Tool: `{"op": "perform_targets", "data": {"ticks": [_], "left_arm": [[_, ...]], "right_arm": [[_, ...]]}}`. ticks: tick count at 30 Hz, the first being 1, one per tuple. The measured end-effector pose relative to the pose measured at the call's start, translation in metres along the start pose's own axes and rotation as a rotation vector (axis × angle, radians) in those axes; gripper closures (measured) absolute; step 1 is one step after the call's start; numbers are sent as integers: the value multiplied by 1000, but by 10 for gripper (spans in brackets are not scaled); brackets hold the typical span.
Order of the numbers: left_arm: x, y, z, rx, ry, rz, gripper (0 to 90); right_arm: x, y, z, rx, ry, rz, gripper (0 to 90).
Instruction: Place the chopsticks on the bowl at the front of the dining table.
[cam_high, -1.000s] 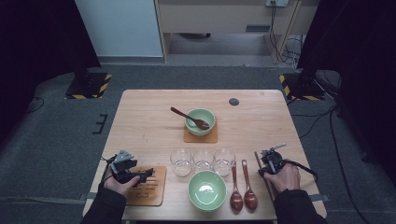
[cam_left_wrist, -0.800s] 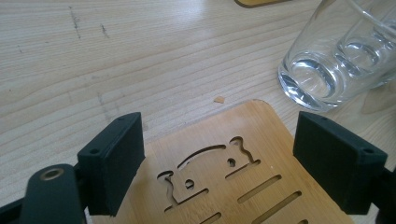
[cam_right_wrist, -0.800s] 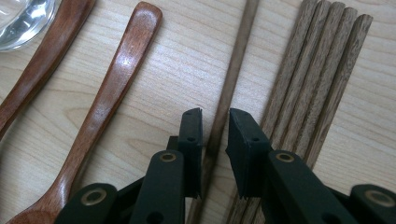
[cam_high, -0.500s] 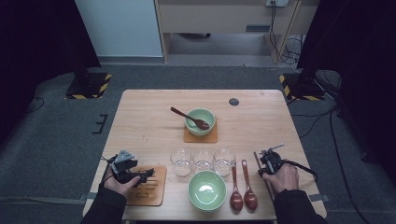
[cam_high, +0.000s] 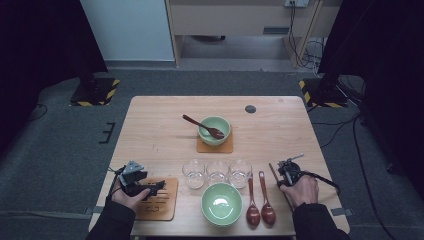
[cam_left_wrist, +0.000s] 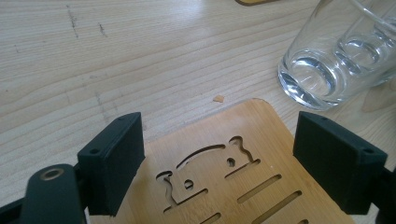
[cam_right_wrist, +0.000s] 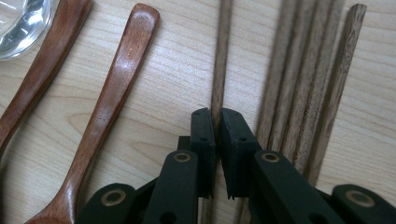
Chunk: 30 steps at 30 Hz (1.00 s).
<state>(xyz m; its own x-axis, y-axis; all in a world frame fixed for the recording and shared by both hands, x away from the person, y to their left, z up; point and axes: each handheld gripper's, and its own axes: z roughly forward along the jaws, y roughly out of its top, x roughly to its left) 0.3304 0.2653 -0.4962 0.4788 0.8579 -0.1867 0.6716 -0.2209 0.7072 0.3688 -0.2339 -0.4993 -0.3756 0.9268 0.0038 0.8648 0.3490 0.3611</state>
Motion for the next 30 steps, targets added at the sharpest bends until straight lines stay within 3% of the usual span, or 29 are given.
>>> {"op": "perform_targets", "data": {"ticks": [8, 18, 30], "left_arm": [[0, 0, 0, -1, 0, 3, 161], [0, 0, 0, 1, 2, 4, 161], [-1, 1, 1, 2, 4, 7, 161]], "right_arm": [[-3, 1, 0, -26, 22, 33, 848], [-10, 3, -12, -139, 101, 101, 848], [-17, 4, -23, -255, 148, 149, 848]]}}
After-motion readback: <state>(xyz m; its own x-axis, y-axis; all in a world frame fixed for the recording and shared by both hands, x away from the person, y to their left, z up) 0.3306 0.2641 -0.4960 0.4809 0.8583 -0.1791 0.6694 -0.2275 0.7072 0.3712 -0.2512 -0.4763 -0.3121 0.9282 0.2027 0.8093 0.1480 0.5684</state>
